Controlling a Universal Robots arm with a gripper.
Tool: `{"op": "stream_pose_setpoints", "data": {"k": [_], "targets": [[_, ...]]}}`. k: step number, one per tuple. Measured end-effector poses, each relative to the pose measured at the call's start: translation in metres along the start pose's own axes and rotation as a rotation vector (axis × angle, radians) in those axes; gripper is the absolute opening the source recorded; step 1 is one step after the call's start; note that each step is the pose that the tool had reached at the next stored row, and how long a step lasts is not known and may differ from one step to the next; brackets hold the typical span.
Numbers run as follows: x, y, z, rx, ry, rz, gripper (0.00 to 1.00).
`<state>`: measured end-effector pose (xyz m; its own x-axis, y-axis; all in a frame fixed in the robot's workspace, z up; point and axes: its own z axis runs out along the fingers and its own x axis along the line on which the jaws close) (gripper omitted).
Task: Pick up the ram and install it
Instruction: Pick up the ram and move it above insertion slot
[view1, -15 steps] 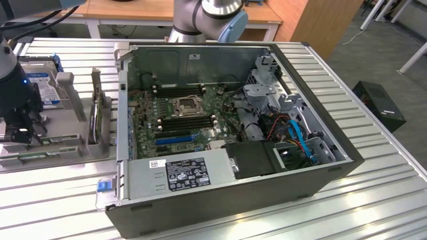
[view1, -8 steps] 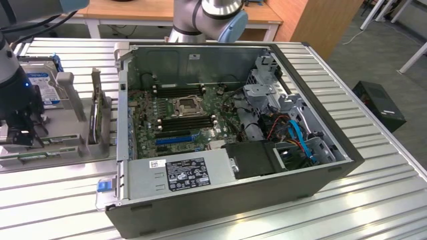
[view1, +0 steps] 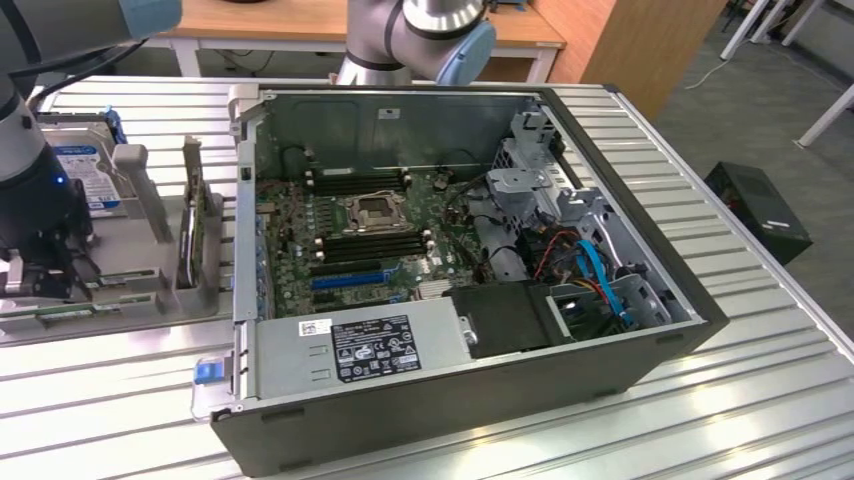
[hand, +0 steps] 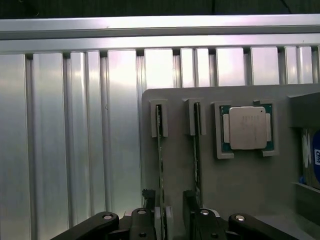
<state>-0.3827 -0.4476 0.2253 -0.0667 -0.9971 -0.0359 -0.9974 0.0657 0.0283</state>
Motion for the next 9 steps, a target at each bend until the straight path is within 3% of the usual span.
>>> {"op": "stream_pose_setpoints", "data": {"k": [9], "targets": [[0.0009,-0.0003,0.0093,0.0000,0.0000,0.000,0.36]]}}
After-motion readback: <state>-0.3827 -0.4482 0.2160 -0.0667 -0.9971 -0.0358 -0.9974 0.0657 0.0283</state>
